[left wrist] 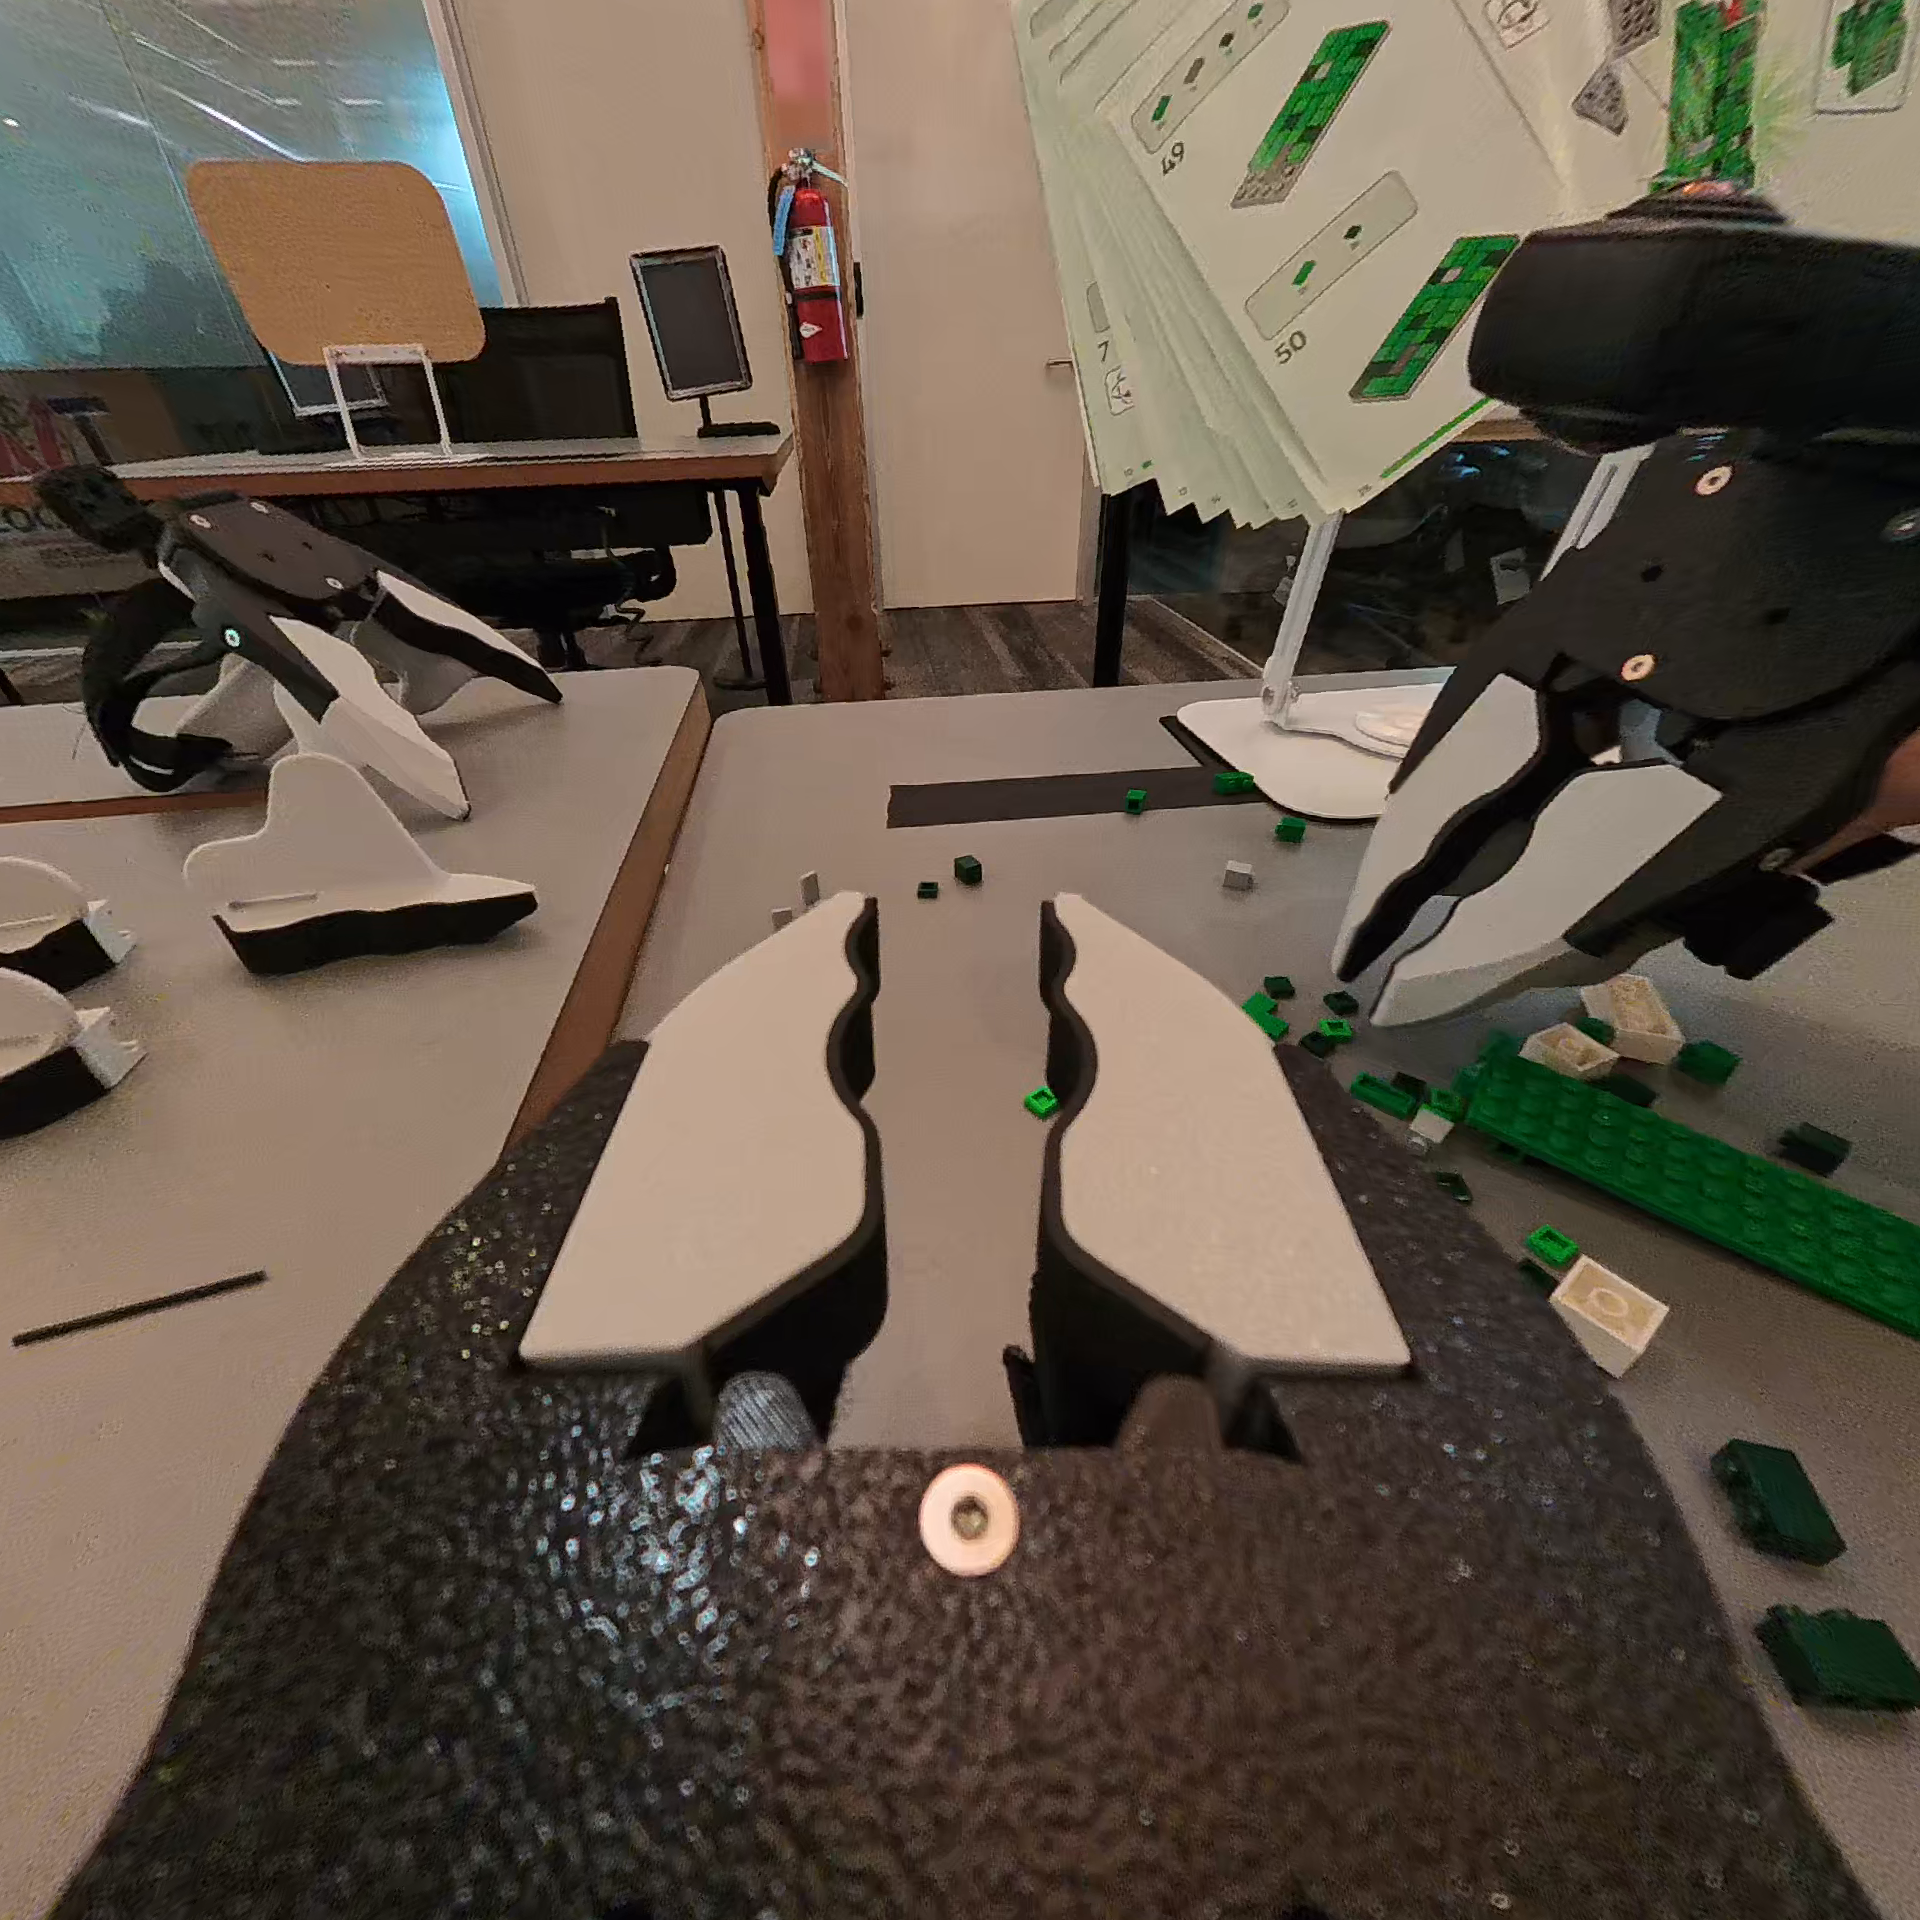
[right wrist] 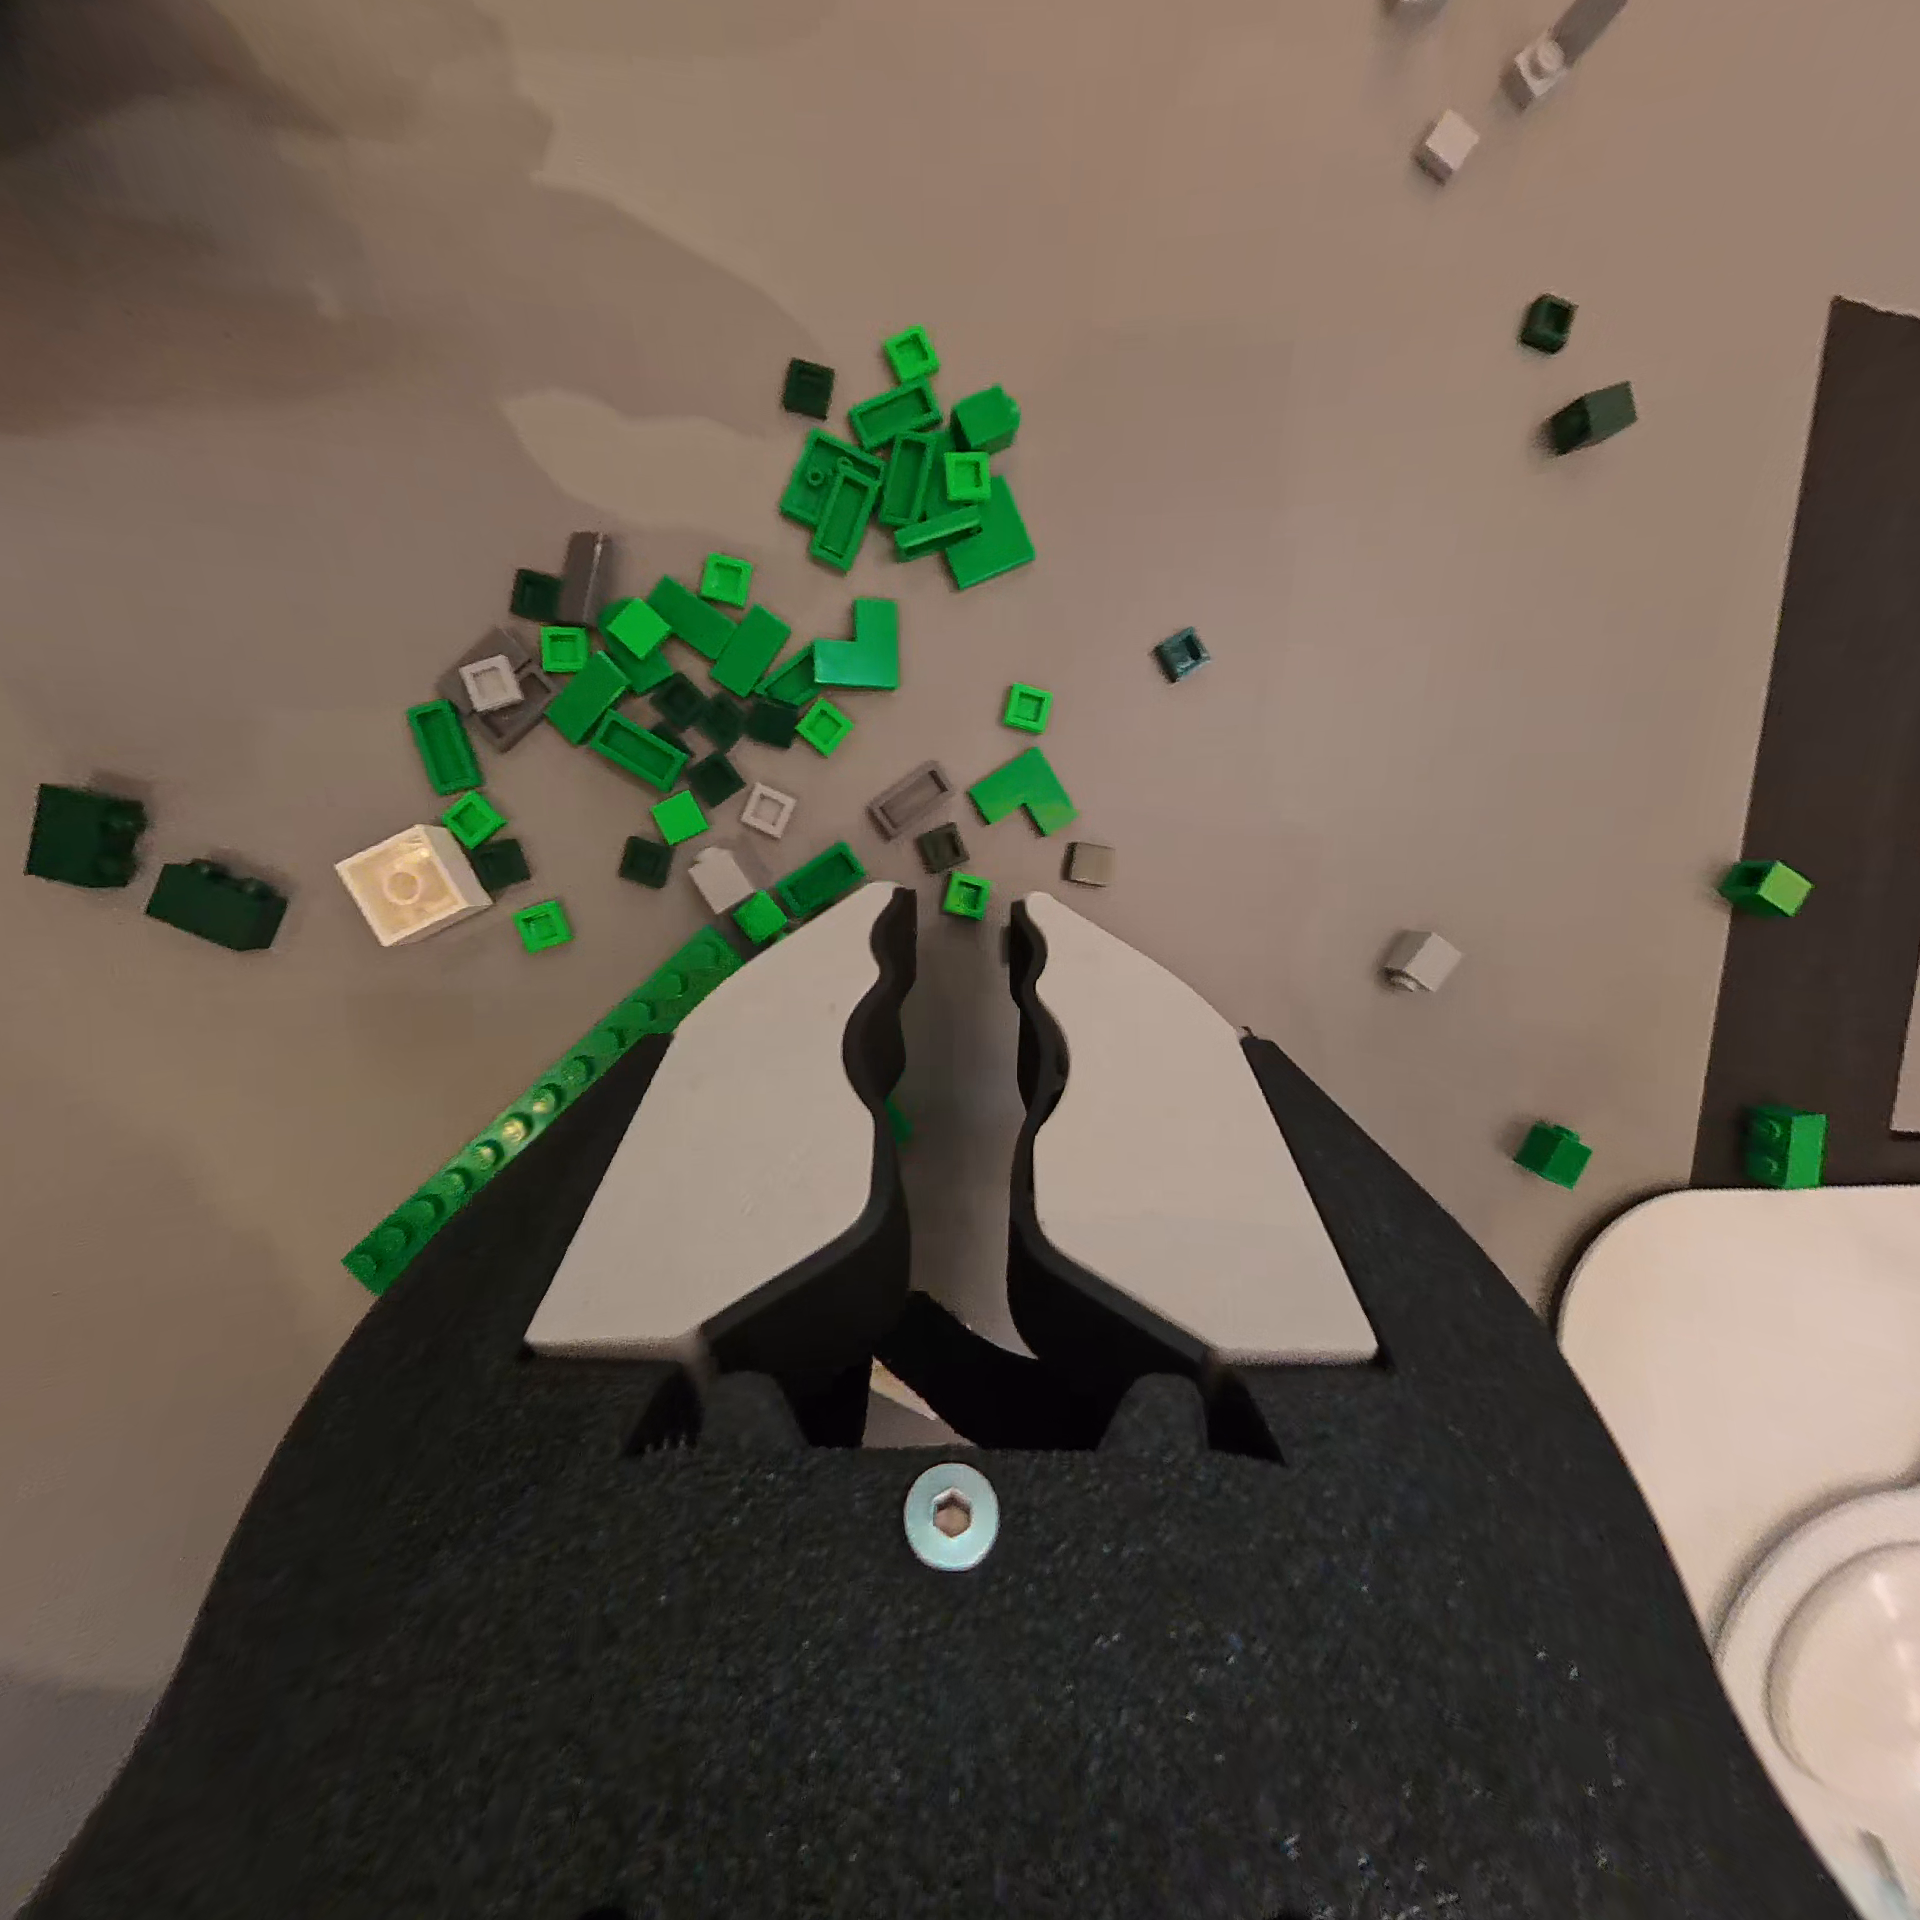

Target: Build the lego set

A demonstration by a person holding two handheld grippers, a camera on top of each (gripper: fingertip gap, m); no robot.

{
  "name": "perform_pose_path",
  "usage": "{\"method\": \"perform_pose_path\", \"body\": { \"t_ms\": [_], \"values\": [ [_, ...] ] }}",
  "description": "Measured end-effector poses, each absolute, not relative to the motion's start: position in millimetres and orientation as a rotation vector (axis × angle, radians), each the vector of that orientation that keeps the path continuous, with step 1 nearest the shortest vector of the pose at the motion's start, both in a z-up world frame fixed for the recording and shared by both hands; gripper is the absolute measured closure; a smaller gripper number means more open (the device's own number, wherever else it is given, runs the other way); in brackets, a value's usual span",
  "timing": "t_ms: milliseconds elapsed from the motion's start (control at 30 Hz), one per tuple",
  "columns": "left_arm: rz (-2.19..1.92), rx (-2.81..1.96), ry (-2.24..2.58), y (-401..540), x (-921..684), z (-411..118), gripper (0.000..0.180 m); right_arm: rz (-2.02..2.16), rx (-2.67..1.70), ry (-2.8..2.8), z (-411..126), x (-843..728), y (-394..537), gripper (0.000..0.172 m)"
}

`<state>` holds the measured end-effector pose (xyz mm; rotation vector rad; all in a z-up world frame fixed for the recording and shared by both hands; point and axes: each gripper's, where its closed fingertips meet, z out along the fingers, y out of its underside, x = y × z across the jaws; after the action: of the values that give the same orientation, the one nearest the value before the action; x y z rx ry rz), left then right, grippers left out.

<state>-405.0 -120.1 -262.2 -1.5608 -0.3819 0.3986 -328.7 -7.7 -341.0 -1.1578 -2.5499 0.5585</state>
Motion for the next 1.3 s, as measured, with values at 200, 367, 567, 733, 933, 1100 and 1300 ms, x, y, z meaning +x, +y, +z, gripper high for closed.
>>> {"method": "perform_pose_path", "body": {
  "t_ms": [200,367,567,733,933,1100,1300],
  "values": [
    [0.378,-1.555,-0.391,-120,-405,-262,0.152,0.589,-1.187,-2.564,-345,-329,-8,0.156],
    [0.362,-1.555,-0.391,-119,-405,-262,0.152,0.535,-1.158,-2.602,-355,-331,-10,0.162],
    [0.304,-1.461,-0.358,-122,-398,-248,0.153,0.651,-1.025,-2.561,-343,-324,-18,0.165],
    [0.292,-1.447,-0.244,-114,-380,-241,0.150,0.811,-0.966,-2.438,-317,-307,-20,0.165],
    [0.312,-1.459,0.131,-91,-315,-232,0.142,1.440,-1.114,-2.225,-261,-276,-55,0.165],
    [0.501,-1.435,0.458,-70,-249,-233,0.146,1.992,-1.249,-1.943,-216,-245,-76,0.165],
    [0.562,-1.364,0.440,-66,-224,-222,0.164,2.183,-1.336,-1.842,-213,-223,-79,0.165]
  ]
}}
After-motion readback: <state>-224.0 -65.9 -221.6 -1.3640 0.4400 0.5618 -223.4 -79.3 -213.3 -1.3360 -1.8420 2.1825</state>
